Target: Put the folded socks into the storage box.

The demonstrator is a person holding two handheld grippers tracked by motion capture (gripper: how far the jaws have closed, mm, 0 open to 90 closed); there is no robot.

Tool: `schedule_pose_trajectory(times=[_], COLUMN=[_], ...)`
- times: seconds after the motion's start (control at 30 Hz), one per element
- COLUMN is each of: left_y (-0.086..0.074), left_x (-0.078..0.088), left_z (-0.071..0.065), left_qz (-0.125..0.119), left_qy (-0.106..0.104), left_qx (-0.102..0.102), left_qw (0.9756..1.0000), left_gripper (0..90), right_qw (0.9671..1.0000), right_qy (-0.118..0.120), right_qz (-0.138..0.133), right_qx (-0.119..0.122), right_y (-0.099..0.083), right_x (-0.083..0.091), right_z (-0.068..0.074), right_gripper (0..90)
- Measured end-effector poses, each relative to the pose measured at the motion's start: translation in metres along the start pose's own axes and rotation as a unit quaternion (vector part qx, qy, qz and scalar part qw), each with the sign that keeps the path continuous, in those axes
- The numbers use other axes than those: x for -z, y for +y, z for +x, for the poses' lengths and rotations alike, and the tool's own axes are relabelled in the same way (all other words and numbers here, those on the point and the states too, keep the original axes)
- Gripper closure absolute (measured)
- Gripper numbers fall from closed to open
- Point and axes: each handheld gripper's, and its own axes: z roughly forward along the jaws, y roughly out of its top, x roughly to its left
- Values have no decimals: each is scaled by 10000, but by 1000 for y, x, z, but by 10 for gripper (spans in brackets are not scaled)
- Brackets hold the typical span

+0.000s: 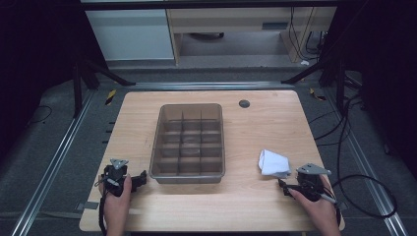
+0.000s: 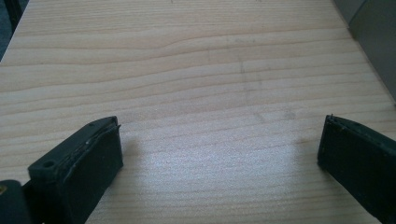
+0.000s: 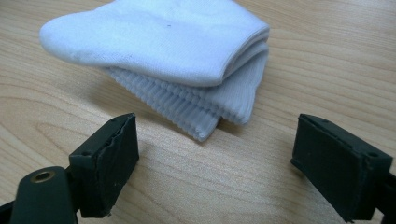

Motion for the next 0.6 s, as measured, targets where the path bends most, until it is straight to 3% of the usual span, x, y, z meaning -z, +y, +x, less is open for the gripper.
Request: schedule_pose_trajectory(times=[0.23, 0.33, 0.4, 0.43, 0.47, 0.6], left_y=[0, -1, -1, -1, -1, -1], left_x=[0, 1, 1, 1, 1, 1], left_z=[0, -1, -1, -1, -1, -1], left_qz=[0, -18, -19, -12, -9, -2], left_qy=[-9, -18, -18, -19, -20, -17], left_qx=[-15, -9, -7, -17, -16, -21], left_qw=[10000, 10000, 10000, 10000, 10000, 10000], left_gripper=[0, 0, 0, 0, 0, 0], right_qw=[10000, 9994, 9991, 9985, 9959, 9899], right_qy=[21, 147, 159, 188, 128, 243], right_qz=[18, 243, 255, 329, 498, 693], right_qx=[70, 201, 291, 385, 742, 1212], right_y=[0, 5, 6, 7, 14, 32], right_x=[-1, 3, 5, 8, 15, 28], right_z=[0, 0, 0, 1, 3, 4], right_gripper=[120, 127, 130, 131, 142, 128])
